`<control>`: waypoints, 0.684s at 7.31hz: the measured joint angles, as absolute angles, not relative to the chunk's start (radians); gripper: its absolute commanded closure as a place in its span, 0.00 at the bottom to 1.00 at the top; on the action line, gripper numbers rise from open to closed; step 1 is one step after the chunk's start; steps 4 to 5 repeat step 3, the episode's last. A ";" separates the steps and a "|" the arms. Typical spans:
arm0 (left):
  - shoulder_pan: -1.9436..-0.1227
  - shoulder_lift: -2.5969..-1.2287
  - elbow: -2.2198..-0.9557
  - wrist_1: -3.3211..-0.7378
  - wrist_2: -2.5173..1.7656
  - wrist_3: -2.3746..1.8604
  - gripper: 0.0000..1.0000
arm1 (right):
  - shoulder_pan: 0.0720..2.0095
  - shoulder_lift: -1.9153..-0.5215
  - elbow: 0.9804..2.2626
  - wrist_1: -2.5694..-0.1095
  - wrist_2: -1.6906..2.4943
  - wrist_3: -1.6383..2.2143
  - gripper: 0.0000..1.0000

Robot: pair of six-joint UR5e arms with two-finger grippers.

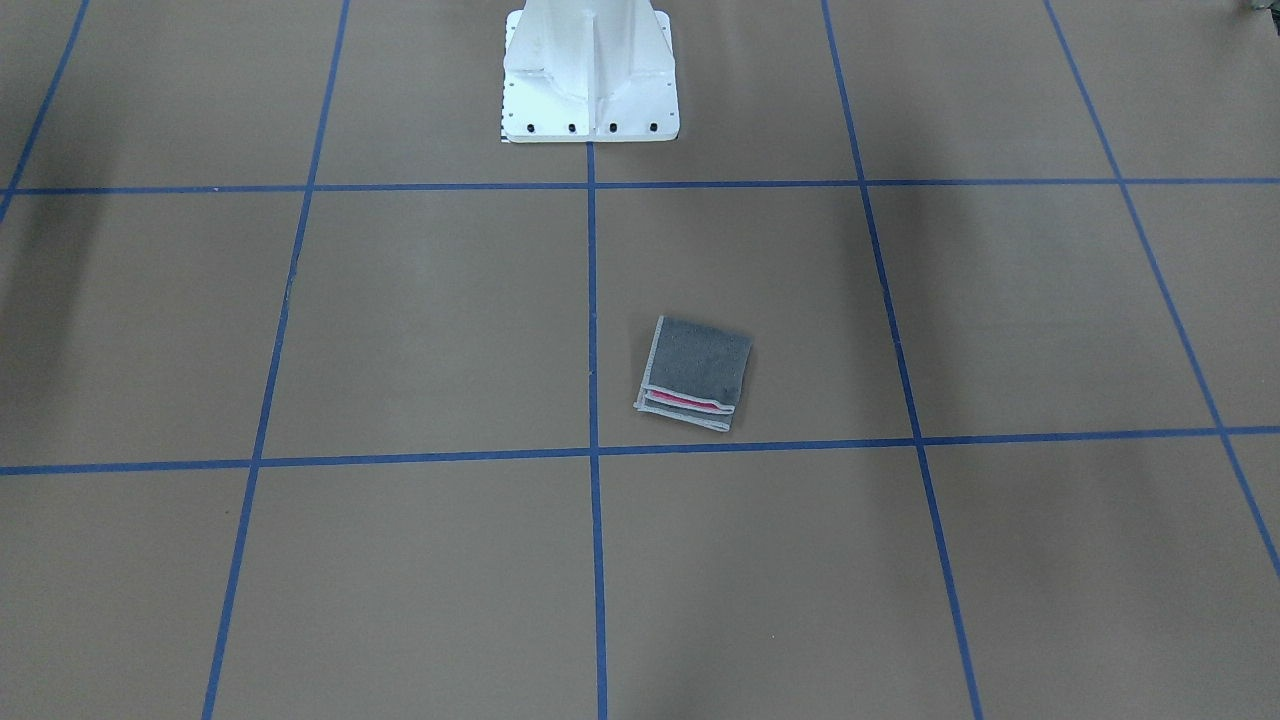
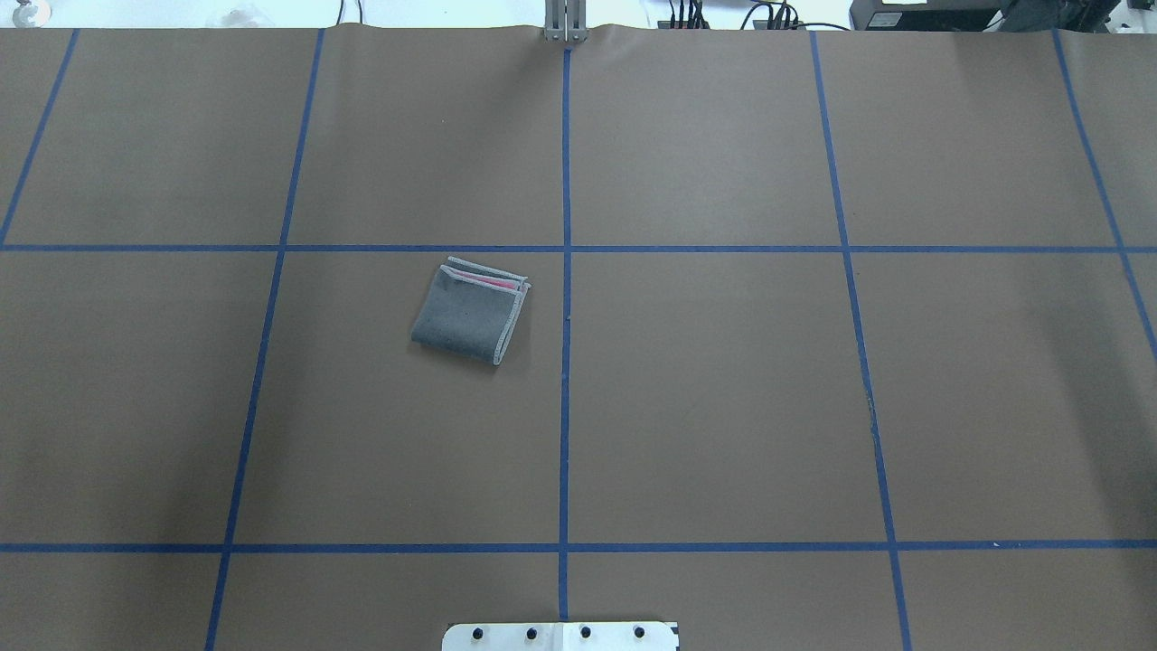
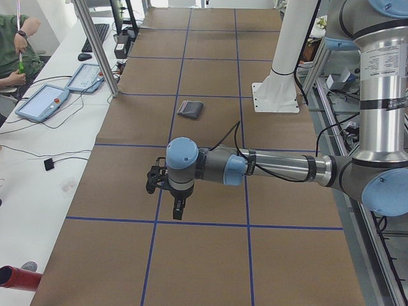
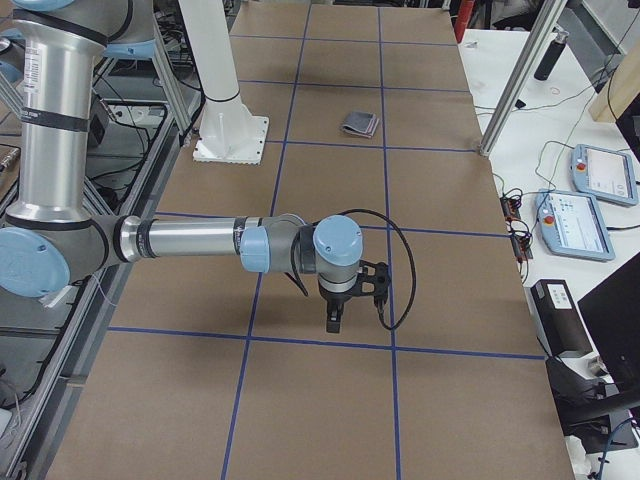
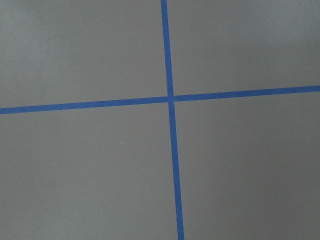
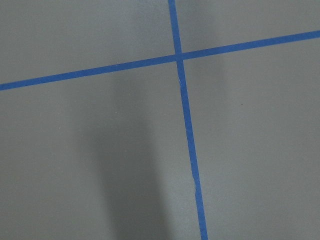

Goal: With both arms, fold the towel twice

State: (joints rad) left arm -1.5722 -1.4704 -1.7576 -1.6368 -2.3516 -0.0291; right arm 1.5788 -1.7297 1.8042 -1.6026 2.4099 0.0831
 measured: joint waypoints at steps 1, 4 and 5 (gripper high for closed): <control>-1.572 -1.470 -1.758 -1.637 -2.352 -0.029 0.00 | 1.580 -1.731 1.804 -1.602 2.407 0.075 0.00; -1.572 -1.469 -1.756 -1.637 -2.353 -0.031 0.00 | 1.581 -1.735 1.804 -1.602 2.406 0.071 0.00; -1.572 -1.469 -1.756 -1.637 -2.353 -0.031 0.00 | 1.581 -1.735 1.804 -1.602 2.406 0.071 0.00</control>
